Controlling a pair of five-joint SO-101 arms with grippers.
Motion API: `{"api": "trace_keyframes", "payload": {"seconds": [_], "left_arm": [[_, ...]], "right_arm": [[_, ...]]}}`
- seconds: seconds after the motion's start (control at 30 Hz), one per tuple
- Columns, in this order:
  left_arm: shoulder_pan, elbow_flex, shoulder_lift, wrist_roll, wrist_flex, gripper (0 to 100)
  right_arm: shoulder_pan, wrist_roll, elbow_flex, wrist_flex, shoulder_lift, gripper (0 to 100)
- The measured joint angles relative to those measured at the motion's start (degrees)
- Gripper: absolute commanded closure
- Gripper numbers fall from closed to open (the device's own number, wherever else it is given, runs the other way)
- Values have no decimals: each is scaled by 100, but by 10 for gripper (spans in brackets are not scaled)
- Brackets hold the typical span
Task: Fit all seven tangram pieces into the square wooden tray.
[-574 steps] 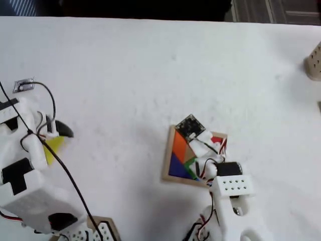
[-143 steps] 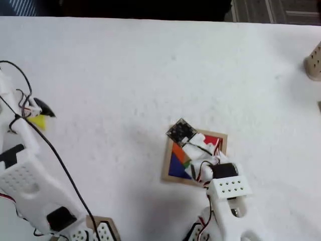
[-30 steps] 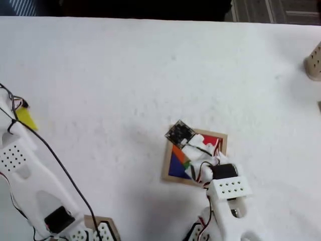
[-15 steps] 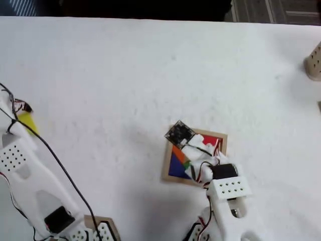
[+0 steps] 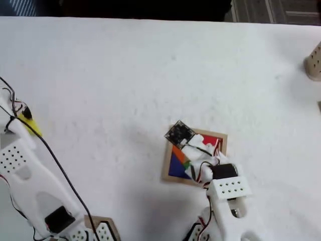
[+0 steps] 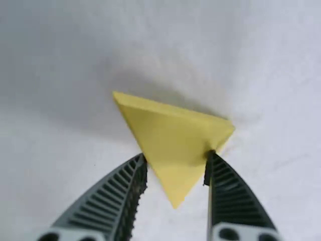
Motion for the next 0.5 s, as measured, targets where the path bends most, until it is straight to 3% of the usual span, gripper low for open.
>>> {"api": "trace_keyframes", "payload": {"seconds": [0.5], "left_arm": [[246,18,-193,-185,18,819]], "right_arm": [[0,0,0,0,0,954]]}}
